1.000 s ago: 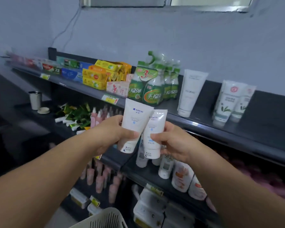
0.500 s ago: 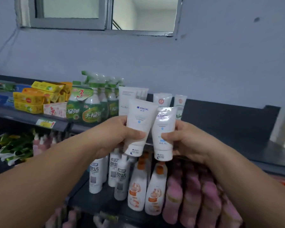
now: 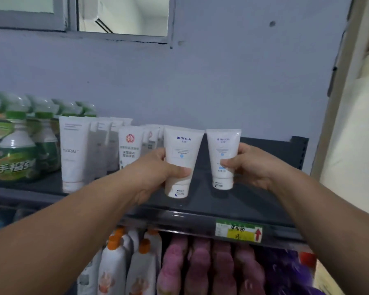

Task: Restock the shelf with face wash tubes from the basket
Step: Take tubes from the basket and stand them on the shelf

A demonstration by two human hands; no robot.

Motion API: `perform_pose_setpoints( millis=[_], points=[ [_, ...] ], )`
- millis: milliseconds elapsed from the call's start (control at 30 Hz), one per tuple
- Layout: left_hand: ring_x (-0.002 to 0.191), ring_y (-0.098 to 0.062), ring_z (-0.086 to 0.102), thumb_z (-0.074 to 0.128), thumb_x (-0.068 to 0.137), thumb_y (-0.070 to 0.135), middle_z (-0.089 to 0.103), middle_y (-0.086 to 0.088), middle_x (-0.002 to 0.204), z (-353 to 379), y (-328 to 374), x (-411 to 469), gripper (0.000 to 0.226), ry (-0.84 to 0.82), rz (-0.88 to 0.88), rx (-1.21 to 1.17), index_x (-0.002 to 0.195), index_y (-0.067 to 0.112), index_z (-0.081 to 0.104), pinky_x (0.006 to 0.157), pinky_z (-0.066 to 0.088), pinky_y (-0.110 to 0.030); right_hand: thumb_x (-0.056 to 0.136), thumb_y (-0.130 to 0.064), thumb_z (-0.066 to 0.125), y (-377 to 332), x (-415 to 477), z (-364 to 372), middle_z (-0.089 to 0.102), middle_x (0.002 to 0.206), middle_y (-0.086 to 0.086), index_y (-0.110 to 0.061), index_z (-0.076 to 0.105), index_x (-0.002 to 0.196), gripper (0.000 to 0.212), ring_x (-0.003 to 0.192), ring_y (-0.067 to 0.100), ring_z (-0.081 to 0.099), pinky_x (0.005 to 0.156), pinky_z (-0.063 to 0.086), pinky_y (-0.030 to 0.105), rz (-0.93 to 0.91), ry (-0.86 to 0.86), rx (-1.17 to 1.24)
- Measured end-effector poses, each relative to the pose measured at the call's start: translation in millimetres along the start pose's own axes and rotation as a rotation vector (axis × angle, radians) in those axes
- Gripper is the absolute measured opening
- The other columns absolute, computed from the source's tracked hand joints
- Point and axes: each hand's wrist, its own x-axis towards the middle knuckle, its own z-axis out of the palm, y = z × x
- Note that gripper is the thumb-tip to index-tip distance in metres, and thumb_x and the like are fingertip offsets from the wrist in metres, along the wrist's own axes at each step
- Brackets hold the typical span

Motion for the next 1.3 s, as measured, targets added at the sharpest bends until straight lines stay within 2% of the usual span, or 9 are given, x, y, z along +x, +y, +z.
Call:
perform_pose_setpoints(
  millis=[167, 433, 567, 733, 867, 967, 1067, 1200, 1300],
  points=[
    [0.089, -0.017, 0.070, 0.070, 0.077, -0.006, 0.074, -0.005, 0.100, 31, -2, 43, 0.037, 0.020, -0.001, 0.033, 0.111, 0.010, 0.063, 0.071, 0.055, -0.029, 0.086, 0.007, 0.061, 11, 50, -39, 0.072, 0.096, 0.005, -0.016, 0.064, 0.107, 0.031, 0.086, 0.023, 0.068, 0.079, 0.054, 0.039, 0.058, 0.062, -0.030],
    [0.069, -0.002, 0.067, 0.075, 0.076, 0.001, 0.074, 0.005, 0.090, 62, -3, 101, 0.032, 0.115, -0.018, 0.116, 0.102, 0.016, 0.066, 0.044, 0.046, -0.010, 0.082, 0.008, 0.064, 34, 133, -49, 0.073, 0.107, 0.005, -0.013, 0.061, 0.118, 0.041, 0.099, 0.025, 0.069, 0.091, 0.054, 0.047, 0.085, 0.050, -0.044],
    [0.074, -0.002, 0.067, 0.075, 0.075, -0.001, 0.073, 0.006, 0.088, 63, -7, 118, 0.033, 0.155, -0.021, 0.141, 0.102, 0.016, 0.066, 0.050, 0.049, -0.011, 0.080, 0.011, 0.066, 47, 164, -42, 0.073, 0.107, 0.007, -0.011, 0.061, 0.118, 0.044, 0.097, 0.026, 0.070, 0.086, 0.057, 0.046, 0.069, 0.024, -0.014],
    [0.073, -0.003, 0.064, 0.072, 0.076, -0.004, 0.071, 0.006, 0.087, 59, -11, 128, 0.034, 0.181, -0.030, 0.177, 0.105, 0.015, 0.066, 0.045, 0.045, -0.009, 0.077, 0.013, 0.069, 62, 179, -30, 0.073, 0.105, 0.009, -0.008, 0.065, 0.111, 0.041, 0.088, 0.022, 0.070, 0.061, 0.057, 0.028, 0.048, 0.025, 0.004],
    [0.079, -0.005, 0.065, 0.071, 0.076, -0.005, 0.071, 0.004, 0.092, 57, -16, 135, 0.037, 0.194, -0.036, 0.186, 0.107, 0.014, 0.066, 0.056, 0.046, -0.016, 0.076, 0.008, 0.073, 73, 181, -28, 0.071, 0.106, 0.007, -0.009, 0.062, 0.111, 0.041, 0.095, 0.023, 0.068, 0.075, 0.056, 0.033, 0.045, 0.083, -0.086],
    [0.078, -0.004, 0.064, 0.071, 0.076, -0.005, 0.071, 0.006, 0.090, 56, -20, 138, 0.035, 0.197, -0.050, 0.189, 0.104, 0.016, 0.065, 0.055, 0.045, -0.014, 0.077, 0.004, 0.072, 76, 180, -31, 0.069, 0.109, 0.008, -0.012, 0.060, 0.111, 0.040, 0.099, 0.024, 0.066, 0.076, 0.053, 0.033, 0.084, 0.067, -0.184],
    [0.083, -0.009, 0.066, 0.071, 0.075, -0.007, 0.072, 0.000, 0.096, 57, -24, 143, 0.034, 0.194, -0.060, 0.184, 0.101, 0.014, 0.066, 0.064, 0.049, -0.020, 0.083, -0.001, 0.068, 74, 177, -34, 0.069, 0.109, 0.007, -0.015, 0.060, 0.108, 0.030, 0.102, 0.024, 0.064, 0.077, 0.051, 0.034, 0.124, 0.036, -0.211],
    [0.094, -0.020, 0.068, 0.072, 0.073, -0.008, 0.073, -0.006, 0.102, 59, -30, 151, 0.032, 0.209, -0.060, 0.195, 0.095, 0.015, 0.067, 0.086, 0.053, -0.034, 0.091, -0.009, 0.062, 69, 173, -36, 0.068, 0.109, 0.006, -0.021, 0.058, 0.095, 0.013, 0.095, 0.021, 0.059, 0.082, 0.050, 0.036, 0.163, 0.011, -0.215],
    [0.097, -0.021, 0.067, 0.073, 0.072, -0.009, 0.072, -0.005, 0.104, 64, -36, 160, 0.037, 0.203, -0.080, 0.213, 0.103, 0.011, 0.067, 0.089, 0.052, -0.036, 0.092, -0.008, 0.059, 68, 171, -38, 0.067, 0.107, 0.008, -0.018, 0.059, 0.099, 0.012, 0.089, 0.020, 0.057, 0.081, 0.050, 0.037, 0.185, 0.021, -0.219]
  ],
)
